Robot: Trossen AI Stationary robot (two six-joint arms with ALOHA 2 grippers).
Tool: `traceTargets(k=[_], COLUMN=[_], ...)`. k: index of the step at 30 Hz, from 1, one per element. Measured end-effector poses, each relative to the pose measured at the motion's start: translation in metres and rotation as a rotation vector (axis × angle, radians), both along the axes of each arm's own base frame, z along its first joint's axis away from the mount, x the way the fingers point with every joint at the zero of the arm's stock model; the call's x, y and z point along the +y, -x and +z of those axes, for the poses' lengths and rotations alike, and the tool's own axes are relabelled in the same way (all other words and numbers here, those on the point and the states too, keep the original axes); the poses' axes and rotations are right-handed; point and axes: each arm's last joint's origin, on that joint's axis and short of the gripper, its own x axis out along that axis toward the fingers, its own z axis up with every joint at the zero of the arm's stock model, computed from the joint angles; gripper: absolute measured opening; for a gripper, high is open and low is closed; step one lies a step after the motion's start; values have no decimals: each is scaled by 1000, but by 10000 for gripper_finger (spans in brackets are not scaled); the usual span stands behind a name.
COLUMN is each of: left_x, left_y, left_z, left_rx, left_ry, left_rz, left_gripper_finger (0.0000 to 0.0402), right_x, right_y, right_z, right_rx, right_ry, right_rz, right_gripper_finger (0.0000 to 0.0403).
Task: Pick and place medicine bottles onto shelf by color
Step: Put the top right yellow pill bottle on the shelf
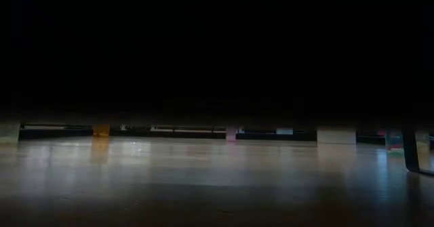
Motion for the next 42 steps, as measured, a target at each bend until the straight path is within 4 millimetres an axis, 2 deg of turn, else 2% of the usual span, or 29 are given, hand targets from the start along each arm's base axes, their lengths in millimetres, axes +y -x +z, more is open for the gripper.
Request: traceTargets(k=[5,10,14,20,25,33,42], left_x=[0,1,1,1,-5,-17,-7], left_y=[0,1,1,9,19,33,33], left_z=[0,-1,-1,-5,-6,-6,-9], left_rx=[3,7,17,81,107,102,102], left_ry=[-3,-4,4,25,27,36,-66], left_rz=[0,3,21,48,43,10,65], left_gripper_finger=[315,315,315,315,315,315,315], right_x=[-12,-22,-30,-43,-44,-42,-78], right_y=[15,34,52,86,107,120,104], right_z=[24,56,81,106,116,115,112], right_rx=[6,-9,-32,-25,-19,15,53], right_ry=[56,71,106,218,256,299,363], right_rz=[-90,-106,-146,-291,-369,-366,-455], right_gripper_finger=[226,226,226,226,226,226,226])
